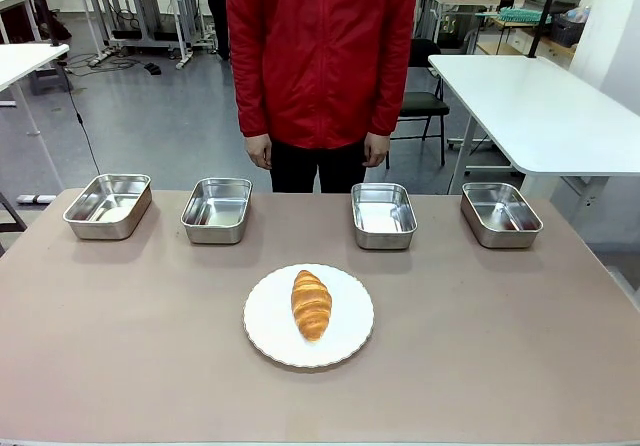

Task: Place the bread in the container.
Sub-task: Place the Butter Roll into the Airtight Container indicated by the human.

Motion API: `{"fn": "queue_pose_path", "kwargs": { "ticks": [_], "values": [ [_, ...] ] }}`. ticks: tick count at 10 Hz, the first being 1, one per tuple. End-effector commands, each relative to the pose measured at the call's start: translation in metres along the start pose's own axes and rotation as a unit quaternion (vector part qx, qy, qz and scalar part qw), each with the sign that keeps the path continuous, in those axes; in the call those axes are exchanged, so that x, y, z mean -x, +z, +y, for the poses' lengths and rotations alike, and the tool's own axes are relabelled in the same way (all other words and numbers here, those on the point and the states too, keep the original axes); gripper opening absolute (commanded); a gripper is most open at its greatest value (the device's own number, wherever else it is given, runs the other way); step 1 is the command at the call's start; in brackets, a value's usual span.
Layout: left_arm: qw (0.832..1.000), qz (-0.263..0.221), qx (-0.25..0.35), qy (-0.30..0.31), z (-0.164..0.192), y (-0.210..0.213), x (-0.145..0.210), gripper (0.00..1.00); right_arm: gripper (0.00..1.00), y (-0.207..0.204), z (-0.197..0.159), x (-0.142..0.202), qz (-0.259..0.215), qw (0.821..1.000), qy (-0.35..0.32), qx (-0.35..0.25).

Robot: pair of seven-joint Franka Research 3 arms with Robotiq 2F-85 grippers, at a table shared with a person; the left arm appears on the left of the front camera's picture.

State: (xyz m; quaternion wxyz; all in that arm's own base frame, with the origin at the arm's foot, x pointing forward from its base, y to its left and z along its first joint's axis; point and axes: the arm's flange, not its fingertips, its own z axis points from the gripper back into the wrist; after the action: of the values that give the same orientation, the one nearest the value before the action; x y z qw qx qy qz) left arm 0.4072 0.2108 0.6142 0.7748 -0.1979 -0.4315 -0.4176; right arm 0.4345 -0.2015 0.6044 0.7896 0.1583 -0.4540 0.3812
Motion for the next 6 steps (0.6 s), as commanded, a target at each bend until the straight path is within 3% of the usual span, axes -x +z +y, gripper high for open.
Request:
{"fn": "queue_pose_path", "kwargs": {
  "ticks": [1,6],
  "values": [
    [1.0,-0.003,0.004,-0.001,-0.0015,0.003,-0.0006,1.0,1.0,0.0004,0.0002,-0.0011,-0.001,1.0,0.001,0.0],
    [1.0,-0.003,0.004,-0.001,-0.0015,0.003,-0.0006,1.0,1.0,0.0004,0.0002,-0.0011,-0.001,1.0,0.001,0.0]
  ]
}}
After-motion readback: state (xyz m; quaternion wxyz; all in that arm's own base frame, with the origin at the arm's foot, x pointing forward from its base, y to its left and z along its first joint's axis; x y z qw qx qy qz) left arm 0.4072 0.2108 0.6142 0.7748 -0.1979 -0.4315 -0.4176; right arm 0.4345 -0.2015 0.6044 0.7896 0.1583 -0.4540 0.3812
